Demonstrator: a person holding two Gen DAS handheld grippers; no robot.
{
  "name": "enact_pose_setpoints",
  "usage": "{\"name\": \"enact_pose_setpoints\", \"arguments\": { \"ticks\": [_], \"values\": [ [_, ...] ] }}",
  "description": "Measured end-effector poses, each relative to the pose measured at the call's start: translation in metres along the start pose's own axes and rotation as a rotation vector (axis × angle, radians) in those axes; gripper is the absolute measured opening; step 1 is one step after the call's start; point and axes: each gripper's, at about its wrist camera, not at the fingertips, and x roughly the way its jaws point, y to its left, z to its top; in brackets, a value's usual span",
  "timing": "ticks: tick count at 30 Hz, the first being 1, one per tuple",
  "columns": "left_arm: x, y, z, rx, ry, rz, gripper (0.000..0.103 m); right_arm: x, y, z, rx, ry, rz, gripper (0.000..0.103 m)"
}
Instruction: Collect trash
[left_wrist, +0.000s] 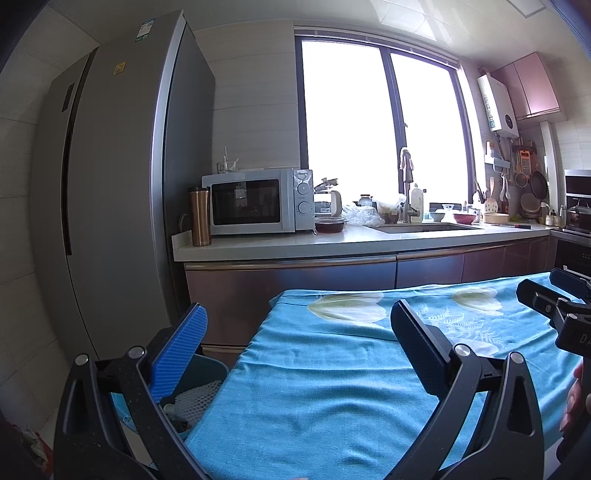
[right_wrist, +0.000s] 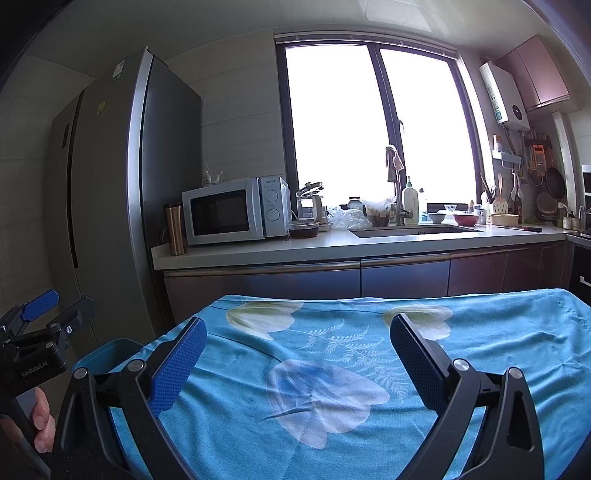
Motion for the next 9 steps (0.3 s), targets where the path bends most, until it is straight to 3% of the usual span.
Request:
{"name": "enact_pose_setpoints", "arguments": {
  "ticks": [5, 9],
  "values": [
    [0.019, -0.001, -0.004, -0.012, 0.082, -0.024, 0.098, 0.003, -0.008, -0.002, 0.014, 0.015, -0.010, 0.096],
    [0.058, -0.003, -0.010, -0.014, 0.226, -0.075, 0.098, 0.008, -0.024, -0.006, 0.033, 0.049, -0.034, 0.096]
  ]
}}
